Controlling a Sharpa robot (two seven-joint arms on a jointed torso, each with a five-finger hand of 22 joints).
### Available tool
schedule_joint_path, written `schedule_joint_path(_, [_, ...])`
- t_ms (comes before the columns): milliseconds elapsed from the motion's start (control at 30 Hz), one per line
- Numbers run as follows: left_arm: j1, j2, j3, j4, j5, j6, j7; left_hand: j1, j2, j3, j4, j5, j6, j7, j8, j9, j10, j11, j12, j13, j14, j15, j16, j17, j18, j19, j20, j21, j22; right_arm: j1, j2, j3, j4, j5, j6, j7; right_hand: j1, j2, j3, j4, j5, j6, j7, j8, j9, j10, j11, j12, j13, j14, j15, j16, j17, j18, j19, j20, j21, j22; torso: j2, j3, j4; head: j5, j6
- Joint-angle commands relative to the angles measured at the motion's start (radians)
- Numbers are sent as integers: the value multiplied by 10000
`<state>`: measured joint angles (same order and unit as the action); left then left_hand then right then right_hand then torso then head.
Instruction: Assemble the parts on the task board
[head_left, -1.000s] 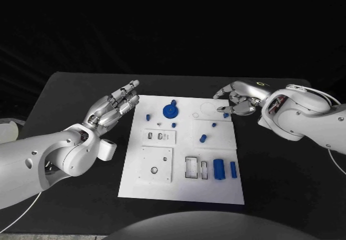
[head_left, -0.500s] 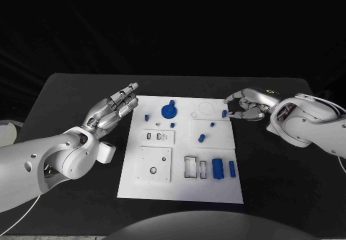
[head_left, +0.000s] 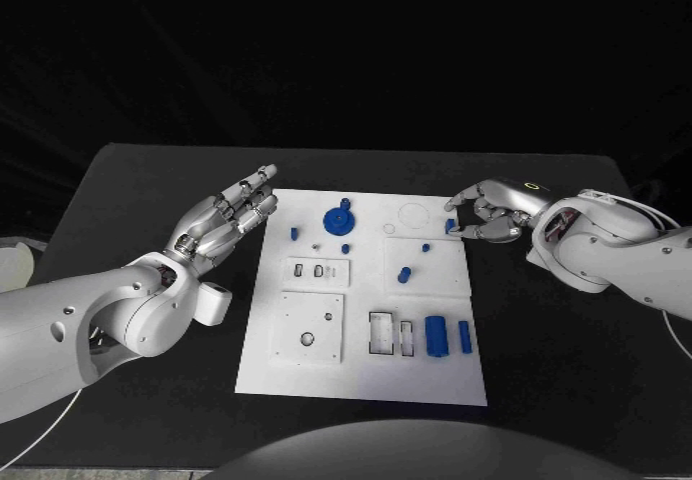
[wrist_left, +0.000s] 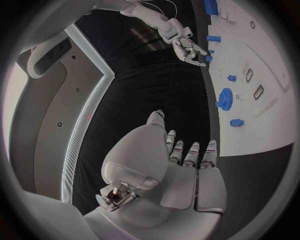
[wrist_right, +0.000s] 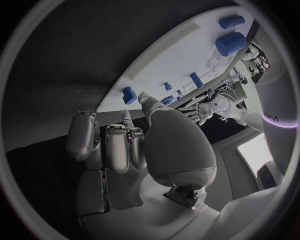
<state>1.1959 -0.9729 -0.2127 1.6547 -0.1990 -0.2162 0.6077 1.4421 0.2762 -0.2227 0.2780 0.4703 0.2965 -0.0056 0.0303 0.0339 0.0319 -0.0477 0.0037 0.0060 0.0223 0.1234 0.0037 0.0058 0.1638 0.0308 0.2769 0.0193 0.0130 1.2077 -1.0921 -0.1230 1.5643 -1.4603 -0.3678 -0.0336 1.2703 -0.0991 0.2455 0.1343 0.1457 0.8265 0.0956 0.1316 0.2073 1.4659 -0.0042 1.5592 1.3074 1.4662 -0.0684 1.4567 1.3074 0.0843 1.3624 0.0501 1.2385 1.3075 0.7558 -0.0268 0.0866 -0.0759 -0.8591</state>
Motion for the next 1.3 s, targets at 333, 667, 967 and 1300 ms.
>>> schedule_joint_path(333, [-1,27,5,6,123,254,62,121,-14,59,-1,56,67,70,55,21,-23,87,37,16,-34,78,55,9,172,23,66,59,15,-161,282,-1,-249,-310,32,-673,65,-74,-322,142,-230,236,4,362,230,794,68,-90,2375,551,90,-318,1158,123,-182,25,-362,-171,11,2,-13,29,-32])
schedule_joint_path(667, [-2,74,5,-26,318,329,-15,132,-4,72,10,59,113,95,65,27,-34,108,34,13,-39,90,53,7,171,20,72,56,13,-252,404,-1,-356,-412,-100,-910,205,-21,-431,136,182,120,-7,709,468,763,55,-117,2346,518,76,-494,997,152,-217,11,-564,-263,-7,-1,-1,37,53])
schedule_joint_path(967, [-2,92,5,-50,334,358,-75,133,-4,73,12,57,78,98,60,23,-38,113,33,12,-40,94,52,7,170,18,73,55,12,-342,438,-1,-428,-438,-92,-949,236,-6,-524,150,277,153,-37,1057,694,745,28,-134,2328,501,57,-586,913,167,-228,-6,-675,-303,-10,1,5,48,54])
schedule_joint_path(1300, [-7,135,5,-101,336,406,-127,133,-6,73,17,55,58,102,56,20,-37,120,33,13,-41,102,52,7,169,17,77,55,11,-386,496,-1,-458,-449,-85,-852,411,125,-621,39,765,231,-138,2076,1432,707,-53,-169,2294,483,1,-697,818,185,-218,-60,-856,-325,-7,5,-3,61,32])
